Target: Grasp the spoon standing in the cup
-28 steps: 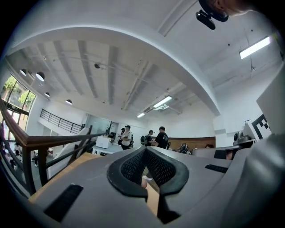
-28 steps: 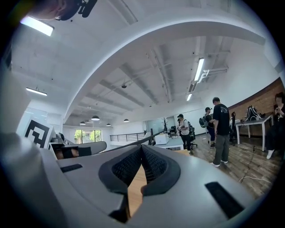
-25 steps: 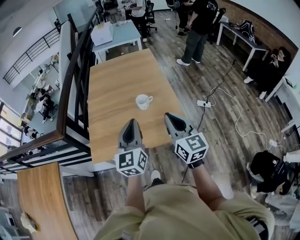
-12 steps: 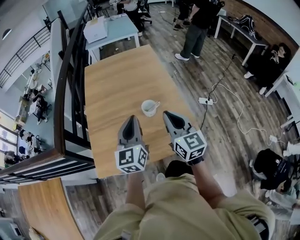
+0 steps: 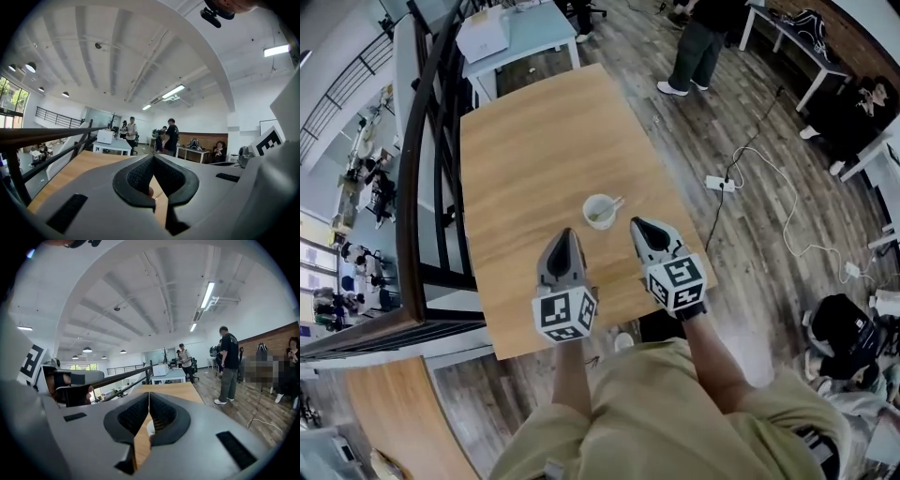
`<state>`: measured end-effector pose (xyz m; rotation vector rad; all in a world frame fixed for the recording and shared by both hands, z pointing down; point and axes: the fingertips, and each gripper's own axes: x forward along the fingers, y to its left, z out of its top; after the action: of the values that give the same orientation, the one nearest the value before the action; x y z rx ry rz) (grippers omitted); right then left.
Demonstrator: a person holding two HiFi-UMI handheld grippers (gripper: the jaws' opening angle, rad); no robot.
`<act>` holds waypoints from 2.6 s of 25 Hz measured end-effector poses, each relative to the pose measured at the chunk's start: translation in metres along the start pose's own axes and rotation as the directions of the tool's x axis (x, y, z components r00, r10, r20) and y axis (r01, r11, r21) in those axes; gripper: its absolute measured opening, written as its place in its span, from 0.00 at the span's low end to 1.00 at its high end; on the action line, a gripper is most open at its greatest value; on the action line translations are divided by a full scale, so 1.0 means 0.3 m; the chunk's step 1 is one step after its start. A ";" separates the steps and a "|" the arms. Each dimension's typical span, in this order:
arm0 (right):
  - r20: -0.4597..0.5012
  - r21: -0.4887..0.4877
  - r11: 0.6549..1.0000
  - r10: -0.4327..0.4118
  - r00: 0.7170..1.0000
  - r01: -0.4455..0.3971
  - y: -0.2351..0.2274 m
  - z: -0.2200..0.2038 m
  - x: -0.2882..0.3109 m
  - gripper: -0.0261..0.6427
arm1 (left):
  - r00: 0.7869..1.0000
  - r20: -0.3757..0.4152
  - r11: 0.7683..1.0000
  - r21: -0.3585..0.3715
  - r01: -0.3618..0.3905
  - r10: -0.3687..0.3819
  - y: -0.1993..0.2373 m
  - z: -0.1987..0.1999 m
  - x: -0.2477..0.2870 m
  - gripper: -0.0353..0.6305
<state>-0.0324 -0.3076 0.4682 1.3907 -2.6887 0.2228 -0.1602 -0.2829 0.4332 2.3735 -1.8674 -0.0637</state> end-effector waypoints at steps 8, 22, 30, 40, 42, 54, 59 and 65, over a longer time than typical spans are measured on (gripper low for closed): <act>-0.158 0.001 1.000 0.006 0.987 -0.005 -0.114 -0.182 0.174 0.06 | 0.998 -0.058 0.999 -0.029 0.013 -0.014 0.028 -0.123 0.189 0.06; -0.304 0.294 0.955 0.063 0.951 0.031 -0.238 -0.544 0.472 0.30 | 0.986 -0.166 0.996 -0.077 -0.039 0.026 0.138 -0.310 0.385 0.06; -0.311 0.350 0.934 0.043 0.949 0.072 -0.268 -0.628 0.573 0.27 | 0.977 -0.213 0.993 -0.115 -0.021 -0.004 0.130 -0.389 0.412 0.06; -0.297 0.308 0.947 0.004 0.955 0.092 -0.266 -0.597 0.568 0.08 | 0.968 -0.248 0.991 -0.119 -0.067 0.036 0.161 -0.414 0.347 0.06; -0.279 0.292 0.952 -0.003 0.960 0.088 -0.256 -0.581 0.552 0.07 | 0.970 -0.240 0.991 -0.117 -0.070 0.040 0.164 -0.410 0.324 0.06; -0.132 0.207 0.974 -0.066 0.989 0.093 -0.192 -0.356 0.372 0.06 | 0.990 -0.136 0.996 -0.085 -0.037 0.025 0.138 -0.260 0.204 0.06; -0.061 0.143 0.985 -0.085 0.995 0.093 -0.144 -0.239 0.249 0.06 | 0.995 -0.096 0.998 -0.057 -0.021 0.016 0.103 -0.189 0.133 0.06; 0.025 0.079 0.992 -0.100 0.995 0.098 -0.095 -0.100 0.136 0.06 | 0.999 -0.050 1.000 -0.030 -0.008 0.006 0.083 -0.112 0.069 0.06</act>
<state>-0.0318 -0.3513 0.5065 1.5562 -2.6518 0.3036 -0.1756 -0.3063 0.4703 2.3267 -1.8389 -0.0316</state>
